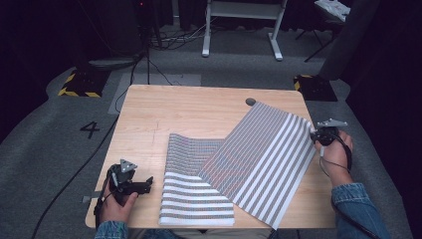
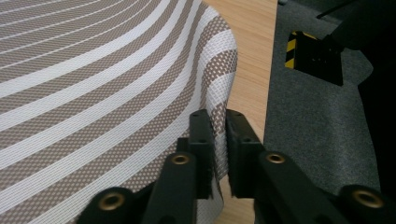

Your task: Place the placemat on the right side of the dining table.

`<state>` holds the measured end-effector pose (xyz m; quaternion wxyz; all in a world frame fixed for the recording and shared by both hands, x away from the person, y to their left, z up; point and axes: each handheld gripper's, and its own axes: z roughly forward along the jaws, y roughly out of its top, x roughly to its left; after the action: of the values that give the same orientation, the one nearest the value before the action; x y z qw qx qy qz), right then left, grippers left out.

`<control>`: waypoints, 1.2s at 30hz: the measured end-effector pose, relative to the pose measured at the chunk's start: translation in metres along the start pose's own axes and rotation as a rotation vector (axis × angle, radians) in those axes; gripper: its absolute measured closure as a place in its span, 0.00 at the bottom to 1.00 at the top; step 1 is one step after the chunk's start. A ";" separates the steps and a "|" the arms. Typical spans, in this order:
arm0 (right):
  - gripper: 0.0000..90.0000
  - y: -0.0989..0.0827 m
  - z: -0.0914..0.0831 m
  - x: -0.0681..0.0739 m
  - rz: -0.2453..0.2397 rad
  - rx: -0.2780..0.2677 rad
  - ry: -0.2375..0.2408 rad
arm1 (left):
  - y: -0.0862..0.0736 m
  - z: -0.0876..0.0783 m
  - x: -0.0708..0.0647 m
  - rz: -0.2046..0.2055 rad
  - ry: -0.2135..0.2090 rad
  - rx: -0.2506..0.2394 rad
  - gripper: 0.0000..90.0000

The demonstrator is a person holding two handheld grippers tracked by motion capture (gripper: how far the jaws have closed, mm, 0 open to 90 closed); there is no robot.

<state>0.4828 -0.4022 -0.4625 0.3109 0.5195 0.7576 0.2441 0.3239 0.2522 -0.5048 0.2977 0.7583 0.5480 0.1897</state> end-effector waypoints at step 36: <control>0.49 0.002 -0.074 0.300 -0.199 -0.048 0.717 | 0.001 0.000 0.000 0.003 0.002 0.003 0.00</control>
<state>0.3500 -0.1232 -0.4755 0.0603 0.3173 0.8592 0.3969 0.3251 0.2519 -0.5044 0.2960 0.7594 0.5473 0.1902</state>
